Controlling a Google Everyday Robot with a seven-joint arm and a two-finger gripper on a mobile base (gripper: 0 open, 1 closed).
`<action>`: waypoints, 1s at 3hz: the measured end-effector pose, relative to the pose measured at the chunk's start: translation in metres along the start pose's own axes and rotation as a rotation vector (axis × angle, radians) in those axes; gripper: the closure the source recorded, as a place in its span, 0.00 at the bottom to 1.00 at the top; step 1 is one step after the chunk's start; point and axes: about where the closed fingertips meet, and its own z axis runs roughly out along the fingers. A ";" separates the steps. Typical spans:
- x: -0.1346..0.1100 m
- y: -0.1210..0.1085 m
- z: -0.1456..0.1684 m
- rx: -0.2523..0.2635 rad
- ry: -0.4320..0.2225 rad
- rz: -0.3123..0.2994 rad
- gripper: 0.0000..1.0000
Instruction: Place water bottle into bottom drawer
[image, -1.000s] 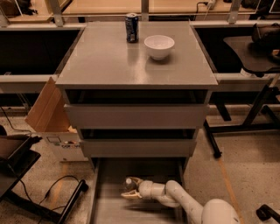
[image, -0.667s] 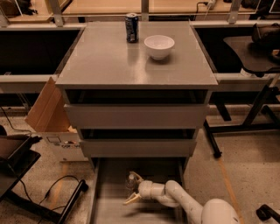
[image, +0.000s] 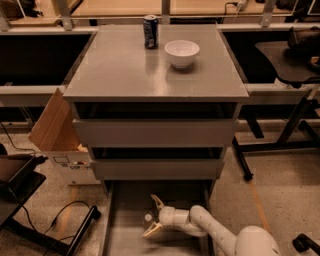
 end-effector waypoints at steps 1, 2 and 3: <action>-0.022 0.018 -0.025 -0.055 0.043 -0.006 0.00; -0.050 0.037 -0.064 -0.108 0.112 0.022 0.00; -0.083 0.050 -0.105 -0.129 0.175 0.071 0.00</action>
Offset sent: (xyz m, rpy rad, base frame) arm -0.0872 -0.0848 0.1120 -0.1804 0.1392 0.1689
